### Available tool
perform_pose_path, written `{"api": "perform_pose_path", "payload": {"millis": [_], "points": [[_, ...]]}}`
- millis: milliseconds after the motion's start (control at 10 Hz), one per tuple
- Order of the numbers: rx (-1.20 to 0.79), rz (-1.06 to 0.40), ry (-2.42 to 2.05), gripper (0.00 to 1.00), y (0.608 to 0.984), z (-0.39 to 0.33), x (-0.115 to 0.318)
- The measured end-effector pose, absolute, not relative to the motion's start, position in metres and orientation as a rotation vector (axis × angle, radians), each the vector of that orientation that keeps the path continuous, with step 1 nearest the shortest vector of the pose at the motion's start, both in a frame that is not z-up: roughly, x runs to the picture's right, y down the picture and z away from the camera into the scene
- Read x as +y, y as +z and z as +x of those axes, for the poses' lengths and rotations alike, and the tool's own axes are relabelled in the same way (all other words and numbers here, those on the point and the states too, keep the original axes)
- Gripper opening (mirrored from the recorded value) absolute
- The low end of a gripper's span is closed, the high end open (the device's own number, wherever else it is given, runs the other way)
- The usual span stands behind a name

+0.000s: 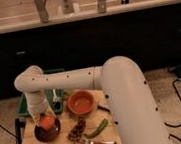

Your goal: Place apple in purple bowl

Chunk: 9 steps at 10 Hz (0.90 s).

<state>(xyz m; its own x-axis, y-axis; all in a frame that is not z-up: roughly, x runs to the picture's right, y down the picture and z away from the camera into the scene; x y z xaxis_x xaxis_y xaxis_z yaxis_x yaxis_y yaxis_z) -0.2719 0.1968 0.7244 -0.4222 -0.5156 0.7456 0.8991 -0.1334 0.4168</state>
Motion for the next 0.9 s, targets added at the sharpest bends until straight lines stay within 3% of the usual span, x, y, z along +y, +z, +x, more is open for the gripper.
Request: {"api": "perform_pose_path", "payload": {"millis": [600,700,900], "points": [[-1.076,-0.551,-1.739,0.74,0.7268,-0.2736,0.1994],[-1.077,-0.551,-1.737,0.79,0.7272,-0.2738,0.1997],[-1.08,-0.549,-1.731,0.8,0.7279,-0.2751,0.1994]]}}
